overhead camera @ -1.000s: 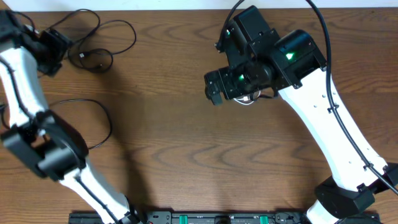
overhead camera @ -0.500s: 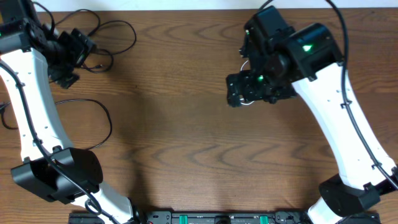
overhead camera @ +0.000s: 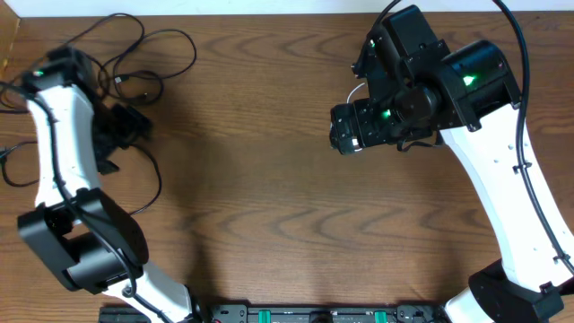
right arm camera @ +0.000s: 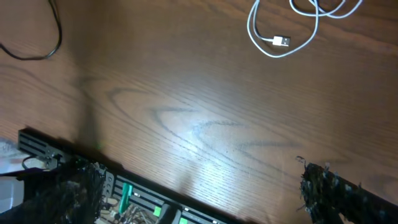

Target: Untangle cables

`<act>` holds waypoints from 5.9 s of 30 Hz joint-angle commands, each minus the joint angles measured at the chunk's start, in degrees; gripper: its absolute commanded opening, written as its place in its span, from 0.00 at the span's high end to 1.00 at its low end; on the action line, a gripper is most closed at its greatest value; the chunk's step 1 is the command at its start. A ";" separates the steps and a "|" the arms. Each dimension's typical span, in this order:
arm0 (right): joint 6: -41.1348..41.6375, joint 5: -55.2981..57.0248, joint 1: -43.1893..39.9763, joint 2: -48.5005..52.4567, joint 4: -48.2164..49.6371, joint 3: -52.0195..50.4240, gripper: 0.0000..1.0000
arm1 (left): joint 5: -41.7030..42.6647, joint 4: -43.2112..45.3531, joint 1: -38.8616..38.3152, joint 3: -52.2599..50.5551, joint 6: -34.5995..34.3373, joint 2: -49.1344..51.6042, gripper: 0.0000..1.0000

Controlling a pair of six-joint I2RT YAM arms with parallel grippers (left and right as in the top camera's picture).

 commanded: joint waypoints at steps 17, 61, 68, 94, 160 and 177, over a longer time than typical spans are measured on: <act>-0.94 -0.50 0.55 -0.48 6.10 0.00 0.01 | 2.80 15.04 -0.42 -16.04 6.73 0.44 0.14; -0.94 -0.50 0.87 -0.48 8.07 0.00 0.01 | -3.78 34.21 -1.22 -21.99 13.09 7.78 0.92; -0.92 -0.50 0.87 -0.48 8.04 0.00 0.01 | 2.69 37.75 -1.20 -20.98 11.61 8.22 0.92; -0.92 -0.50 0.87 -0.48 6.10 0.00 0.01 | 3.58 37.22 0.11 -9.77 7.98 7.63 0.21; 3.76 -0.07 -18.25 11.65 -1.46 0.00 0.01 | 17.86 58.38 -49.96 -10.08 -5.35 15.74 0.70; 5.03 2.03 -18.27 11.76 -1.31 0.00 0.01 | 29.16 51.01 -49.86 -10.05 -0.28 -1.20 0.93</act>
